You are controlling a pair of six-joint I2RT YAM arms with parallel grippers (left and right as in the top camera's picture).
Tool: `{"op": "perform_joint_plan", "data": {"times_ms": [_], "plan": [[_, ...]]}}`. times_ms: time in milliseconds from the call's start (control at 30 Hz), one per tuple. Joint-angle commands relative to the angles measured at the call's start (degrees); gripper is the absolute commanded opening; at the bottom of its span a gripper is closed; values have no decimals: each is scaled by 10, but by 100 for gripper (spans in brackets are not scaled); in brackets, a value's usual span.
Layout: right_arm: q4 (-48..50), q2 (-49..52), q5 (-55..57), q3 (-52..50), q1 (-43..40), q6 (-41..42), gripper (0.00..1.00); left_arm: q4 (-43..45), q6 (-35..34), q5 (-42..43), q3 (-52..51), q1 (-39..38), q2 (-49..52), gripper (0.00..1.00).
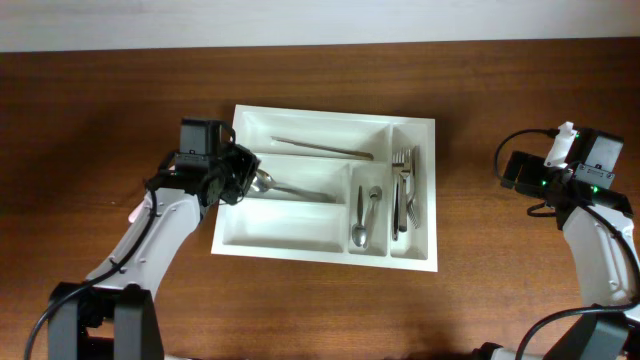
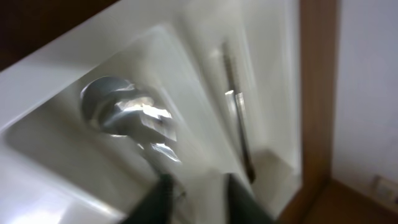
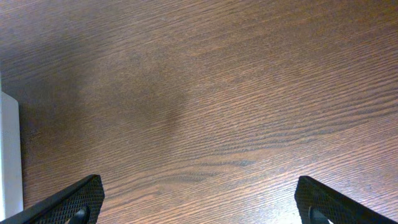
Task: Pack container
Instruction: 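Lower the spoon into the large left compartment and open the left gripper, then move the left gripper back left and grasp the white plastic knife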
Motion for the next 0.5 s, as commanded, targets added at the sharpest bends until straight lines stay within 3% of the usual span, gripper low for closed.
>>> {"op": "perform_joint_plan", "data": {"times_ms": [0,67,167,233,367,467], "plan": [[0,2,-1,7,-3,-4,99,22,-6,1,-4,19,-35,55],[0,2,-1,7,-3,-4,99,33,-6,1,-4,24,-51,67],[0,2,-1,7,-3,-4,99,53,-5,5,-4,35,-78,68],[0,2,-1,7,-3,-4,99,70,35,11,-3,49,-103,67],[0,2,-1,7,-3,-4,99,70,236,16,-1,90,-169,67],[0,2,-1,7,-3,-4,99,31,423,15,-1,133,-221,67]]}}
